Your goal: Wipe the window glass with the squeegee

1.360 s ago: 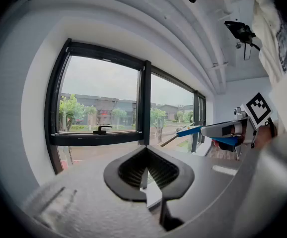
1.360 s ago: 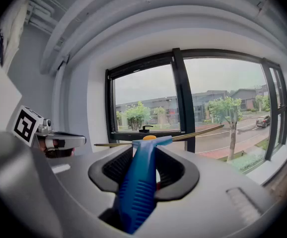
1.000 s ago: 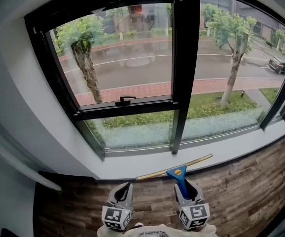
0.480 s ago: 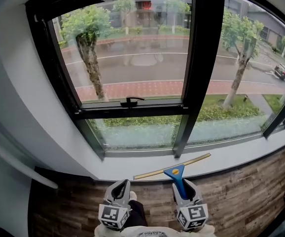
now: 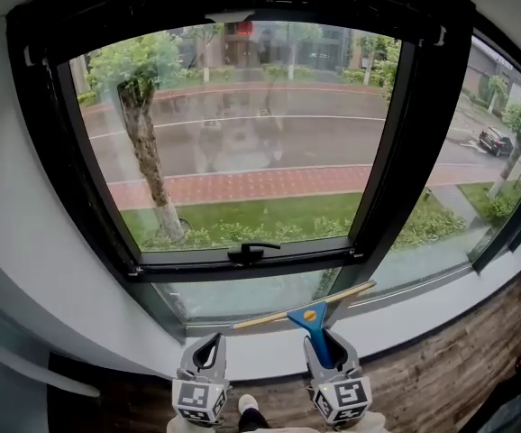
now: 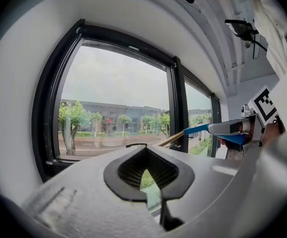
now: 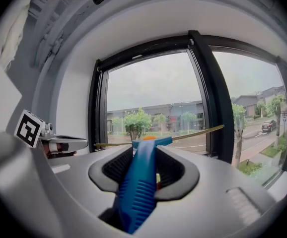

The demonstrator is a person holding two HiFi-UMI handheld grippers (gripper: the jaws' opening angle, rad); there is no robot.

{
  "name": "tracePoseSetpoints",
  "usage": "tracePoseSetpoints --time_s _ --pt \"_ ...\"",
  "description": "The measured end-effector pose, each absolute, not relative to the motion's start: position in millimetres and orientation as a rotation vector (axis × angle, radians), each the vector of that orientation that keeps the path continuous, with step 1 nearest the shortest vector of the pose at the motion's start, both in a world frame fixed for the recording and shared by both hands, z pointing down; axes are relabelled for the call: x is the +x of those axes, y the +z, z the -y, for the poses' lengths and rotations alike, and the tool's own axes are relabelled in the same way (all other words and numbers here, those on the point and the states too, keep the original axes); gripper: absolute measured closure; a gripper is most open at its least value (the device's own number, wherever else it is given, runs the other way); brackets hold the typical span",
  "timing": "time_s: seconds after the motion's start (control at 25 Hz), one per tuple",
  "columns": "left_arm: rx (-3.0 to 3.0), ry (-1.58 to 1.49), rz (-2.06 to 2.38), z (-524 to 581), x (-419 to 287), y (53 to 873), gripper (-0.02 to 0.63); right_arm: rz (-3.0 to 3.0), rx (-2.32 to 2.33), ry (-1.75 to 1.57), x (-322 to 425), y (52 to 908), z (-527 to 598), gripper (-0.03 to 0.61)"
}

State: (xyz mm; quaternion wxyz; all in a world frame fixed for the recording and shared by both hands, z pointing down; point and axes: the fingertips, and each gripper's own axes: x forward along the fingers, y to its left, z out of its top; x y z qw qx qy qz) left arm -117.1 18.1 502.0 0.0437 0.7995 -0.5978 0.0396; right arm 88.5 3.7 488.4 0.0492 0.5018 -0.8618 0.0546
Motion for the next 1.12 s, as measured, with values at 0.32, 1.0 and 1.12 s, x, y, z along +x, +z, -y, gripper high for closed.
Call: tracePoseSetpoints --time_s 0.32,1.0,1.12 --pt "2.494 0.091 1.847 81.2 -167.5 457.1 0.614 2.653 1.605 0.082 33.3 448.2 88.2 0.433" --pt "2.591 0.038 1.91 189.9 -124.9 355.8 0.615 2.826 1.647 -0.139 44.2 334.0 206.1 0.433" --pt "2.638 0.001 1.933 209.6 -114.5 320.2 0.615 2.871 1.673 -0.252 48.7 292.9 221.1 0.433"
